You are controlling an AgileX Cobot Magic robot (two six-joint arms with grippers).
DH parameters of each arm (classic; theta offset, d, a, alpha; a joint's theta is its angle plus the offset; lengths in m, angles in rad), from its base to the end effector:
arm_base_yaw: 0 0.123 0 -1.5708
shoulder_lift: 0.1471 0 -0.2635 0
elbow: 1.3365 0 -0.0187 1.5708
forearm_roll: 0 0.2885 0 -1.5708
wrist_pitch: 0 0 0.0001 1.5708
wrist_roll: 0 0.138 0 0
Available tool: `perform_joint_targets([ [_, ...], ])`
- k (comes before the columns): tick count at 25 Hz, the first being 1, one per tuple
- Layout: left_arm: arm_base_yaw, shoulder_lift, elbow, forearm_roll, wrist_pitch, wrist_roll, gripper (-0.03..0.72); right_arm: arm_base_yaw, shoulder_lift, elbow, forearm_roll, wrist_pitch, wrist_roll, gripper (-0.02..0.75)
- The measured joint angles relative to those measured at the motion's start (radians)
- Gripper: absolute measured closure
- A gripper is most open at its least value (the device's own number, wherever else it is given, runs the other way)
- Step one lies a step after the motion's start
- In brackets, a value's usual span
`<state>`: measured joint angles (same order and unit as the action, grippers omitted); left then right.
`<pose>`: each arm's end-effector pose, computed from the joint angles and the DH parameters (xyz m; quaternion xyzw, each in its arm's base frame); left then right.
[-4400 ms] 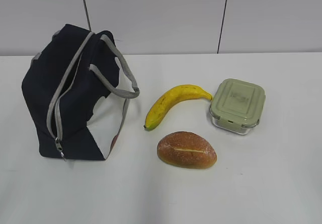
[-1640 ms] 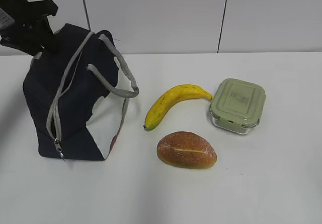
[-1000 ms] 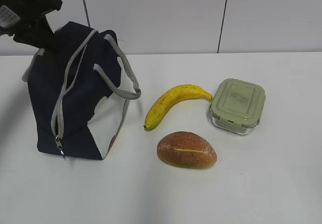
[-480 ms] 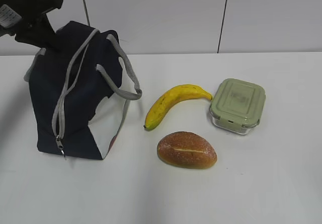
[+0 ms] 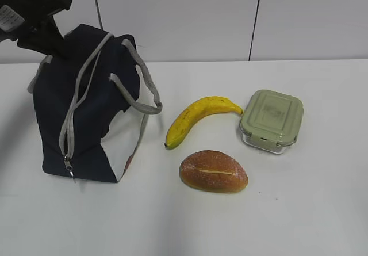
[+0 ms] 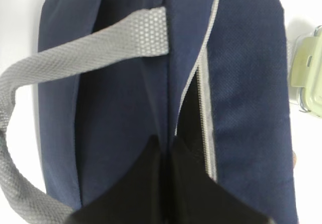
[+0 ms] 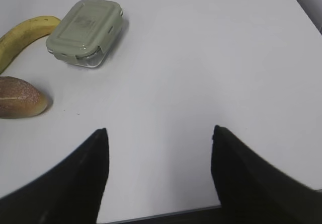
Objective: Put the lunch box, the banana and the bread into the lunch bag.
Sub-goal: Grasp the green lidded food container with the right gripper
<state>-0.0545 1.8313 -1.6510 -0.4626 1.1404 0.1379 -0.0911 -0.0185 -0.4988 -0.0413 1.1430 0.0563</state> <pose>0.4365 -0.0799 0.2396 0.0331 0.9608 -0.2144 0.1725 0.0830 -0.0128 0.2654 0.0658 0.8670 -0.0292 0.4930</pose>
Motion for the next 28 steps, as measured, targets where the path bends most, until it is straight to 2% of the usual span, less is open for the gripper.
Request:
perform_joint_targets([
  [5,0.000,0.000,0.000,0.000,0.003,0.000,0.691,0.000,0.040,-0.032,0.009,-0.066,0.000,0.263],
  [10,0.000,0.000,0.000,-0.001,0.005,0.000,0.691,0.000,0.199,-0.038,0.034,-0.195,0.000,0.264],
  [18,0.000,0.000,0.000,-0.002,0.007,0.000,0.691,0.000,0.458,-0.038,0.183,-0.415,0.004,0.264],
  [28,0.000,0.000,0.000,-0.002,0.008,0.000,0.691,0.000,0.866,-0.092,0.311,-0.464,0.006,0.264],
])
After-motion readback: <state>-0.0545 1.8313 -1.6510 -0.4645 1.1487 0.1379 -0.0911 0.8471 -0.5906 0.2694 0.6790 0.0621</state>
